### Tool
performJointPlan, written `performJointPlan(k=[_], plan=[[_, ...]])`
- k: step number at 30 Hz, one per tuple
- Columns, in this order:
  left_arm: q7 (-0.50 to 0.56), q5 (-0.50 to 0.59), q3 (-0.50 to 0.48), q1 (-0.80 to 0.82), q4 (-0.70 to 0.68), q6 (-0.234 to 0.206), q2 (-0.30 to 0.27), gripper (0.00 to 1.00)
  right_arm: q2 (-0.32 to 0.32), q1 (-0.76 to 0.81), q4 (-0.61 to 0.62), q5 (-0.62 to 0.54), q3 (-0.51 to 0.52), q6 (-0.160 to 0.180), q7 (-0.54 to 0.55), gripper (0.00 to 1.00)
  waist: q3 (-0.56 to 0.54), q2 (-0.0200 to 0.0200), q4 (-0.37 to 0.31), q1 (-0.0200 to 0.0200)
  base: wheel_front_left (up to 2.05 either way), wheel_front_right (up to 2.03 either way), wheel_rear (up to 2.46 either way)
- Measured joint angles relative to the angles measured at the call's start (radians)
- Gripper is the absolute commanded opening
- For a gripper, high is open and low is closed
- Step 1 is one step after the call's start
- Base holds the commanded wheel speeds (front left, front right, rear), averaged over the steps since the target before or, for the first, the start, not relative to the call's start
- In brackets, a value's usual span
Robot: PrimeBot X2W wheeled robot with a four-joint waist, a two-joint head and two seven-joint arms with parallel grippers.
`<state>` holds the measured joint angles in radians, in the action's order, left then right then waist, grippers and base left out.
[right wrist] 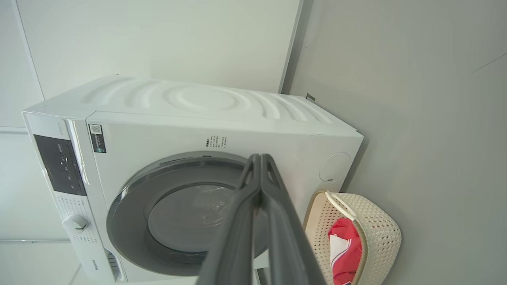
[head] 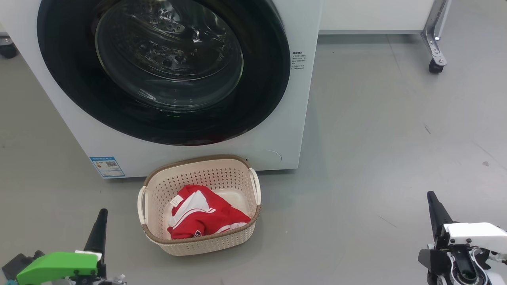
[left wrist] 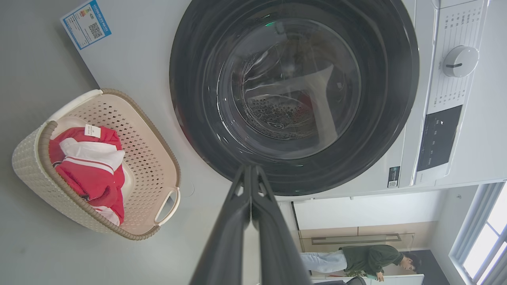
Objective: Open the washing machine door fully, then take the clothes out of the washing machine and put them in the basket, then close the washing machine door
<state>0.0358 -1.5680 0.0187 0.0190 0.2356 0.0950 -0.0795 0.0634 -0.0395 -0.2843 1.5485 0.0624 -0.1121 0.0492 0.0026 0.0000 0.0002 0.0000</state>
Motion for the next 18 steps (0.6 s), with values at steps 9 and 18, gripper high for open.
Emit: performJointPlan(k=[9,18], plan=[[0.007,-0.095,-0.019,0.018,0.015,0.016,-0.001,0.00,0.000,-0.016,0.002,0.088,0.026,-0.009,0.025,0.00,0.001,0.0000,-0.001,0.0000,0.00,0.00,0.00],[0.009,-0.095,-0.020,0.023,0.019,0.017,-0.001,0.00,0.000,-0.016,0.002,0.090,0.027,-0.009,0.025,0.00,0.001,0.0000,-0.001,0.0000,0.00,0.00,0.00]])
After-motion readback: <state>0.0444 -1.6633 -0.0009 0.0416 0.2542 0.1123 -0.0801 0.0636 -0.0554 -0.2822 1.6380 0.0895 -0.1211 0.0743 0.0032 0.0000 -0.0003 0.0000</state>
